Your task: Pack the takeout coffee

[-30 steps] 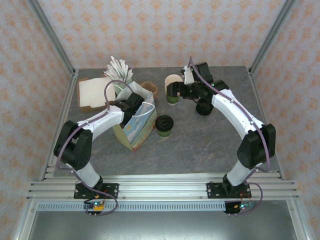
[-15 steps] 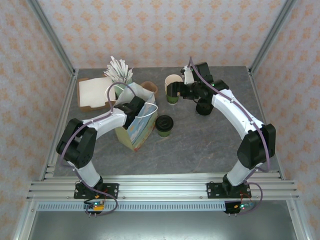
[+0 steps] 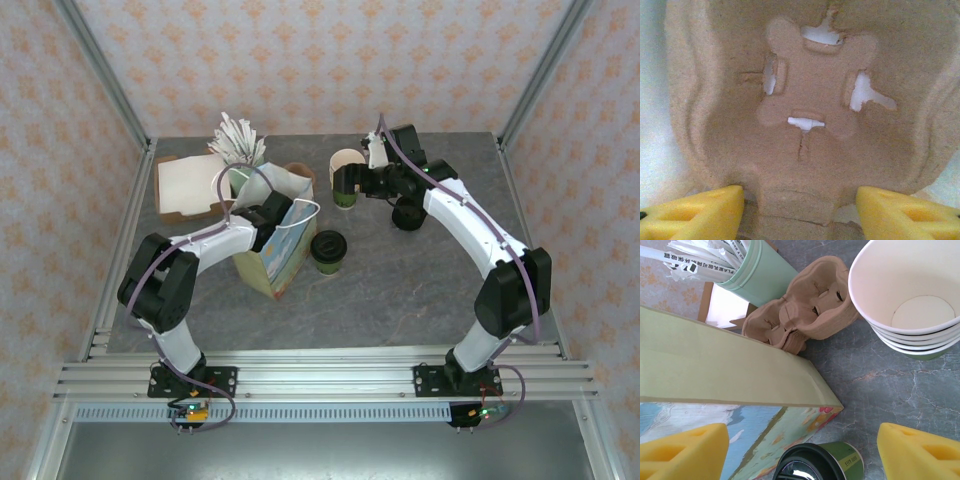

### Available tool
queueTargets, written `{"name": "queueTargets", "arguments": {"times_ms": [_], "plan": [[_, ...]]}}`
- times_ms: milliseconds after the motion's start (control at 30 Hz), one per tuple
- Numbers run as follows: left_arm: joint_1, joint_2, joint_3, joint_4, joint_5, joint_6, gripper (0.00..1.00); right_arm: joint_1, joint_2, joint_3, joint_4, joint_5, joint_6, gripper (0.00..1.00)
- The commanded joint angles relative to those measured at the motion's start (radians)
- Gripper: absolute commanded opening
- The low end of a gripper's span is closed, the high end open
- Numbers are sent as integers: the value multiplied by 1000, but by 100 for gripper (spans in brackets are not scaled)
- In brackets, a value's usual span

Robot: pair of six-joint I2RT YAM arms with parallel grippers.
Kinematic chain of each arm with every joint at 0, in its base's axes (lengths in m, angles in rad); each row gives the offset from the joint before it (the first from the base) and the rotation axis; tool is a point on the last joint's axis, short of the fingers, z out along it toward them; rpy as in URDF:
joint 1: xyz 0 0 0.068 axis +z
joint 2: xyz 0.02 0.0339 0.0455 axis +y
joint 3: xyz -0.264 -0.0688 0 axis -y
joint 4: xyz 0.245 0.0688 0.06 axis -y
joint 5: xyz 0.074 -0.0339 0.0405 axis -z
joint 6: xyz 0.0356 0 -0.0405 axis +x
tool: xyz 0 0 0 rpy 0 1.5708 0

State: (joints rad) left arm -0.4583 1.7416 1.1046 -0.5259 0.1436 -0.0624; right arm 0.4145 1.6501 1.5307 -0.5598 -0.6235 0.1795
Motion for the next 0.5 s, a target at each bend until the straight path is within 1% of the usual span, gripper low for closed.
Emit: {"name": "queueTargets", "arguments": {"times_ms": [0, 167, 333, 467], "plan": [[-5, 39, -17, -37, -44, -34, 68, 7, -24, -2, -12, 19, -14, 79], [-5, -33, 16, -60, -53, -55, 73, 7, -24, 2, -15, 20, -12, 79], [-5, -66, 58, -93, -52, -62, 79, 8, -26, 6, -18, 18, -14, 79], [-5, -84, 78, -109, -49, -64, 87, 7, -30, 9, -27, 25, -20, 79]]}}
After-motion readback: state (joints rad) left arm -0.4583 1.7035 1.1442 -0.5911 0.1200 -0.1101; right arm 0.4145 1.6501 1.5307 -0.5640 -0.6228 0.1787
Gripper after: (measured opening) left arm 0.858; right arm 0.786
